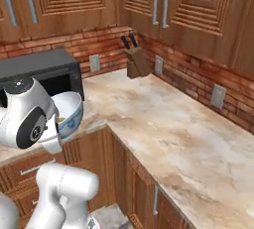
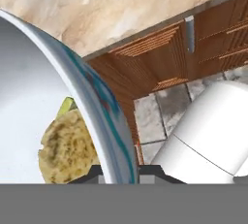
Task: Place the bowl with the lemon wedge and mushroom on the second highest shelf of the fridge. Place the bowl with the steak and chicken drumstick on the top shelf of the fridge.
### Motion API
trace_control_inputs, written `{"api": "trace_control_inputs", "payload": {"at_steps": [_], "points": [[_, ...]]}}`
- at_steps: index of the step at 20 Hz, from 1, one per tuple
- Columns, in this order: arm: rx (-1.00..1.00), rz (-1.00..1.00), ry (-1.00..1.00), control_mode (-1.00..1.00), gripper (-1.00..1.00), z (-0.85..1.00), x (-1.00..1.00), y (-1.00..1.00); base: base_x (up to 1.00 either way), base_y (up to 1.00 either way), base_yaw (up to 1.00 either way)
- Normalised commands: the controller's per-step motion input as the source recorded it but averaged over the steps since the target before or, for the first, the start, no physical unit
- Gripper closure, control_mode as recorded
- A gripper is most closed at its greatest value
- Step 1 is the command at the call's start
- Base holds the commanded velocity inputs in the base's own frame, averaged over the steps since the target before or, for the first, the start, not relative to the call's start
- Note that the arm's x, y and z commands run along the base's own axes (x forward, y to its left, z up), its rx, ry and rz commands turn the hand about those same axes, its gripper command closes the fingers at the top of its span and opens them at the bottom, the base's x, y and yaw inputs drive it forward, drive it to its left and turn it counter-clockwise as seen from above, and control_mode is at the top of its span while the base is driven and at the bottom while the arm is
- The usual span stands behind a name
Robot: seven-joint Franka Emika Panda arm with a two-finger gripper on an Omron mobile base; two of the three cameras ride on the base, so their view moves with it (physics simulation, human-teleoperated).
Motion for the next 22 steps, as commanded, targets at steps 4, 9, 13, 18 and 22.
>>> {"api": "trace_control_inputs", "payload": {"at_steps": [4,9,13,18,22], "points": [[0.0,0.0,0.0,1.0,1.0,0.0,0.0,0.0,-0.22,0.1,-0.92],[0.0,0.0,0.0,1.0,1.0,0.0,0.0,0.0,-0.17,0.07,-0.92],[0.0,0.0,0.0,1.0,1.0,0.0,0.0,0.0,-0.01,0.0,-0.93],[0.0,0.0,0.0,1.0,1.0,0.0,0.0,0.0,0.0,0.0,-0.9],[0.0,0.0,0.0,1.0,1.0,0.0,0.0,0.0,0.0,0.0,-0.91]]}}
